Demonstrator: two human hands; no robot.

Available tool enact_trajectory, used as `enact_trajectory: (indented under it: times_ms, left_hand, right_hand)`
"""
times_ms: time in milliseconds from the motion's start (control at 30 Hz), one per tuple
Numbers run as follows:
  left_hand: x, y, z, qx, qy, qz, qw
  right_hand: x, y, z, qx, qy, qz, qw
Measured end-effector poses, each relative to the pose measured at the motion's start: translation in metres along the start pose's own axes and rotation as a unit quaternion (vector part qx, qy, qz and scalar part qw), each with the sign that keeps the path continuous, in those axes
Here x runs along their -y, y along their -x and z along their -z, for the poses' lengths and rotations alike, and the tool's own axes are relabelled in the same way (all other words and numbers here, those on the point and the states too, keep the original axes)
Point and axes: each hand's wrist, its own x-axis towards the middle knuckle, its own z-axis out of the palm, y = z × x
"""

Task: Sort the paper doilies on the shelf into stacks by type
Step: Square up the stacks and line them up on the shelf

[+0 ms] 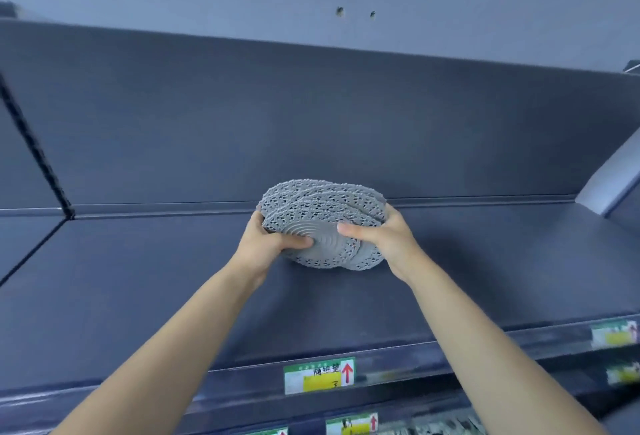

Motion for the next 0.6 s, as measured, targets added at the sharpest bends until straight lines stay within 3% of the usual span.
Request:
enact_trajectory:
  times_ms: [167, 267, 367, 467, 533, 600]
  left_hand:
    - [0.021, 0.014, -0.019, -0.095, 0.019, -0.037, 0.995]
    - [0.016, 0.015, -0.034, -0.094, -0.015, -0.067, 0.993]
    - [0.01, 0.015, -0.043, -0.114, -0.049, -0.118, 0.985]
    - [0.007, 0.017, -0.049, -0.2, -0.074, -0.161, 0.964]
    - [0.012, 0.021, -0.053, -0.261, -0.112, -0.16, 0.945]
    - [0.018, 0.022, -0.054, -0.273, -0.124, -0.139, 0.944]
  right_hand:
    - [-0.032, -0.002, 0.009, -0.002, -0.099, -0.005, 0.995]
    - [-0.031, -0.004, 0.003, -0.014, -0.111, 0.004, 0.994]
    - [-0.022, -0.007, -0.006, -0.029, -0.096, 0.069, 0.993]
    - [-0.013, -0.016, -0.01, -0.069, -0.06, 0.132, 0.987]
    - [-0.016, -0.021, -0.014, -0.092, -0.082, 0.096, 0.988]
    - [-0.02, -0.019, -0.019, -0.095, -0.144, -0.01, 0.985]
